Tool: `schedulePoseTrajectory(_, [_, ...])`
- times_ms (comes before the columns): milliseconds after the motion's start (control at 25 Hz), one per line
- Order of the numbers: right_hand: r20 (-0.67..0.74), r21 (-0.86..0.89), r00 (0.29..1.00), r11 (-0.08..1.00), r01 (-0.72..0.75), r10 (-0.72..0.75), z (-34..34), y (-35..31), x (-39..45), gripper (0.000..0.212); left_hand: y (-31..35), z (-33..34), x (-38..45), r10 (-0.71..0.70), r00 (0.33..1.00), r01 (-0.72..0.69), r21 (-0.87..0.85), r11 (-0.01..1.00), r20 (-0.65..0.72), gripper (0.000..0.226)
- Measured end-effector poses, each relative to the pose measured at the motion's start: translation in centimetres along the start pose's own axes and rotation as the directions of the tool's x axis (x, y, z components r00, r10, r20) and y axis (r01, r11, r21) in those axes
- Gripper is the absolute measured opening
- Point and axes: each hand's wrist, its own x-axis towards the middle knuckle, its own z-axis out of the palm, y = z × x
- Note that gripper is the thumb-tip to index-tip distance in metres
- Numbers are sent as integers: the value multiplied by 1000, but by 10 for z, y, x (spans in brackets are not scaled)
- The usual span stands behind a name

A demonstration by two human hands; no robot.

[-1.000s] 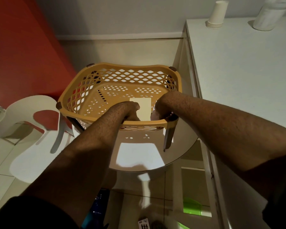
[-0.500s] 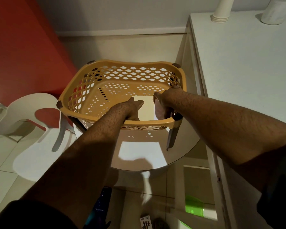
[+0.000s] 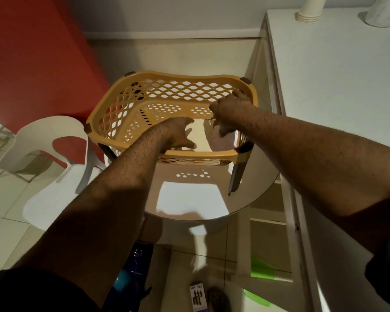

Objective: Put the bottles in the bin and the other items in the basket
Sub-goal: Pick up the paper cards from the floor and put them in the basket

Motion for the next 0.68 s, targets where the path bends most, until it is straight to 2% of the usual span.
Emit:
schedulePoseTrajectory(120, [-98,42,994,998,-52,56,-9,-11,-5,60,-1,-4,-25,-10,961,-21,-110,994,-277,66])
schedulePoseTrajectory(280, [-234,284,956,953,-106,176,-24,-41,-49,54,-5,5,-91,-29,837,-104,-210,972,-546,49])
schedulePoseTrajectory(400, [-328,452,906,887,-96,266,-38,-72,-104,50,-12,24,-152,-62,737,-160,-263,952,-673,40])
schedulePoseTrajectory(480, [-438,524,868,851,36,232,-39,-101,-152,47,-19,47,-197,-98,679,-206,-317,926,-728,36])
schedulePoseTrajectory(560, [-586,553,791,801,228,179,-28,-135,-206,43,-28,79,-241,-126,622,-273,-365,890,-773,32])
schedulePoseTrajectory(640, [-678,579,709,736,352,194,-3,-166,-255,37,-37,119,-278,-161,599,-326,-423,846,-784,28])
schedulePoseTrajectory(680, [-680,613,697,699,370,228,13,-179,-277,34,-42,143,-293,-187,605,-331,-458,825,-774,26])
